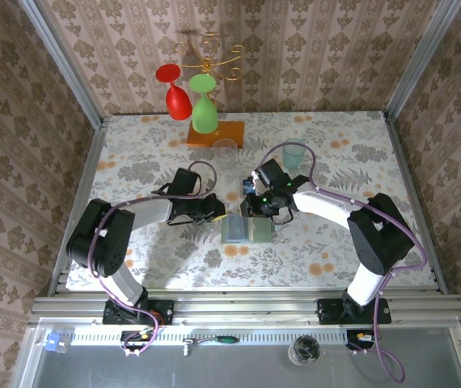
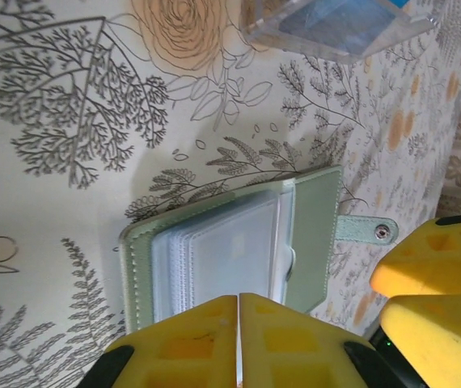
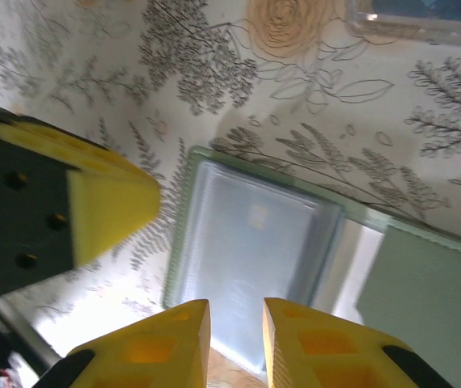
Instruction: Take the credit cards out of the card holder
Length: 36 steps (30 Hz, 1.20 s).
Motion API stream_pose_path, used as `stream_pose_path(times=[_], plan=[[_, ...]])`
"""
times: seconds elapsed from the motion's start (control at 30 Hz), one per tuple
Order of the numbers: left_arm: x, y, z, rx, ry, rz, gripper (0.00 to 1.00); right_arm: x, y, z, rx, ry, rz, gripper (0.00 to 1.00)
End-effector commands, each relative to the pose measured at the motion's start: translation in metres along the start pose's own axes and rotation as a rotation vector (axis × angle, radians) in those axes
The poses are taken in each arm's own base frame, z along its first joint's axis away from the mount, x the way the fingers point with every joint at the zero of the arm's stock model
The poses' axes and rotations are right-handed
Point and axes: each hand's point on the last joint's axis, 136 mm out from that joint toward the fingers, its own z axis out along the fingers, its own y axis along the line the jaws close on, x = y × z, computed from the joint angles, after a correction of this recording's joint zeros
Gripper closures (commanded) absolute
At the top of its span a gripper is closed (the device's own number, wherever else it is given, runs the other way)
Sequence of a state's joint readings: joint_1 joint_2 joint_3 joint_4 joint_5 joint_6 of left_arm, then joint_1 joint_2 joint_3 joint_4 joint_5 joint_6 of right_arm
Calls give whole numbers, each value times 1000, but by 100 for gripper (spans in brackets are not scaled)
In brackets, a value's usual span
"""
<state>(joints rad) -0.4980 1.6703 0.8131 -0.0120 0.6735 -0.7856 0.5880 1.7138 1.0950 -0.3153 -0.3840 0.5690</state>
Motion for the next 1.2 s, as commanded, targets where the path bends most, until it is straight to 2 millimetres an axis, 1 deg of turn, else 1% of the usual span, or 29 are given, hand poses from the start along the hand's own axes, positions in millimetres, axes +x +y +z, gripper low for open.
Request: stream_pose_path(times=[0.0, 0.13, 0.3, 0.4, 0.43, 0.6, 0.73, 0.77, 0.83, 0.97, 1.17], plan=[[11, -5, 9, 39, 68, -9, 92, -2, 20, -2, -104, 3, 98, 76], [21, -4, 13, 37, 114, -12, 93, 7, 12, 8, -98, 61, 175, 77], [24, 6, 12, -19, 122, -20, 95, 14, 17, 19, -167, 116, 220, 77], [25, 13, 11, -56, 116, -24, 96, 16, 17, 22, -175, 129, 221, 73], [24, 13, 11, -57, 118, -22, 97, 17, 16, 23, -166, 129, 222, 71], [22, 13, 6, -75, 98, -5, 98, 19, 11, 26, -152, 139, 220, 66], [25, 19, 5, -104, 106, -10, 98, 20, 11, 31, -160, 151, 232, 65], [23, 25, 4, -135, 88, -8, 99, 20, 11, 33, -162, 155, 234, 64], [24, 27, 4, -143, 90, -8, 99, 21, 11, 34, -163, 155, 236, 64], [23, 28, 6, -144, 91, -11, 99, 22, 12, 36, -167, 170, 230, 64], [23, 32, 7, -154, 89, -19, 100, 24, 9, 44, -162, 192, 236, 68]])
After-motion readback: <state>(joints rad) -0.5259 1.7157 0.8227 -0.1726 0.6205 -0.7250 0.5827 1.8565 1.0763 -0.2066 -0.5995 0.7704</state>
